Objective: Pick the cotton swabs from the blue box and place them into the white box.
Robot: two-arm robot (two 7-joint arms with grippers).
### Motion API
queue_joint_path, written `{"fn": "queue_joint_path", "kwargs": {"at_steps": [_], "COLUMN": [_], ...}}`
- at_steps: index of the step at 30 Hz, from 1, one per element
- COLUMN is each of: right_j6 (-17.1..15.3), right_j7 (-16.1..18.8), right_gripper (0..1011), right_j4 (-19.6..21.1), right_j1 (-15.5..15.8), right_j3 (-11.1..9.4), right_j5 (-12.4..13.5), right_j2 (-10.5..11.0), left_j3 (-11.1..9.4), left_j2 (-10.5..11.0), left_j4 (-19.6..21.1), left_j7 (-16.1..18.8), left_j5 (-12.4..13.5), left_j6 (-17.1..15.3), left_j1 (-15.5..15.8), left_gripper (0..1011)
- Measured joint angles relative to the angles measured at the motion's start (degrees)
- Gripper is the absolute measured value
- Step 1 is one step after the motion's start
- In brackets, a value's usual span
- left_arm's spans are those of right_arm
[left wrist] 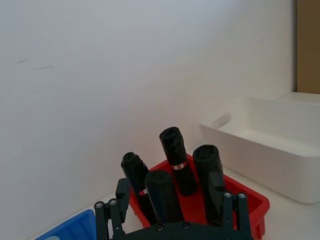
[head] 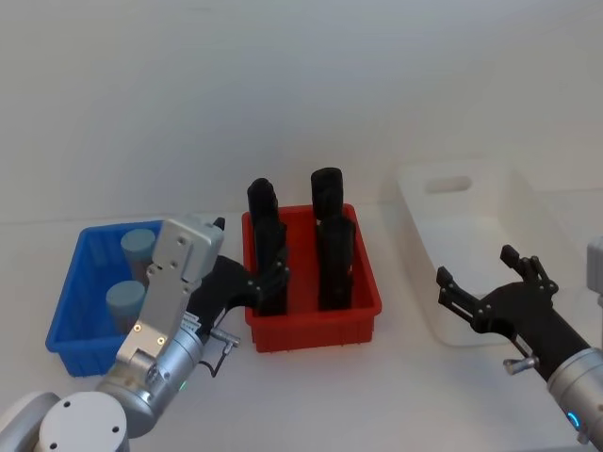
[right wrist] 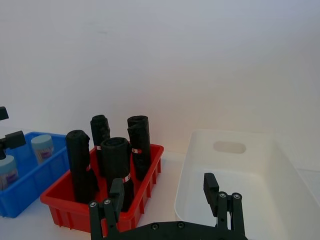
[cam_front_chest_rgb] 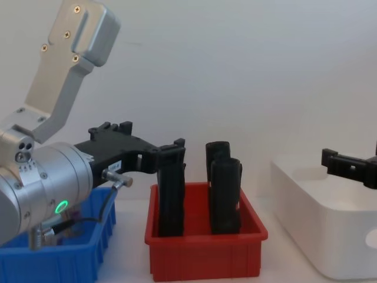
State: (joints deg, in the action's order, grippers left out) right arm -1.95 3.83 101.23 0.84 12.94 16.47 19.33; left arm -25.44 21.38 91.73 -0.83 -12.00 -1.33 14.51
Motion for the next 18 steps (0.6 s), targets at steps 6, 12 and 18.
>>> {"fn": "queue_joint_path", "kwargs": {"at_steps": [6,12,18], "right_j6": [0.00,0.00,0.00], "right_j7": [0.00,0.00,0.00], "right_gripper": [1002,1002,1002], "right_j4": [0.00,0.00,0.00], "right_j1": [0.01,0.00,0.00], "right_j3": [0.00,0.00,0.00], "right_j5": [0.00,0.00,0.00], "right_j2": [0.00,0.00,0.00], "left_j3": [0.87,1.91,3.09], "left_j2": [-0.34,-0.56,-0.66], "left_j4": [-1.62,-3.31,-5.06], "left_j7": [-0.05,0.17,1.00], "left_j5": [-0.91,-2.19,-4.09], "left_j6": [-1.02,-2.34,-4.34], "left_j1": [1.08,2.12,3.08], "left_gripper": [1000,1000,1000]}}
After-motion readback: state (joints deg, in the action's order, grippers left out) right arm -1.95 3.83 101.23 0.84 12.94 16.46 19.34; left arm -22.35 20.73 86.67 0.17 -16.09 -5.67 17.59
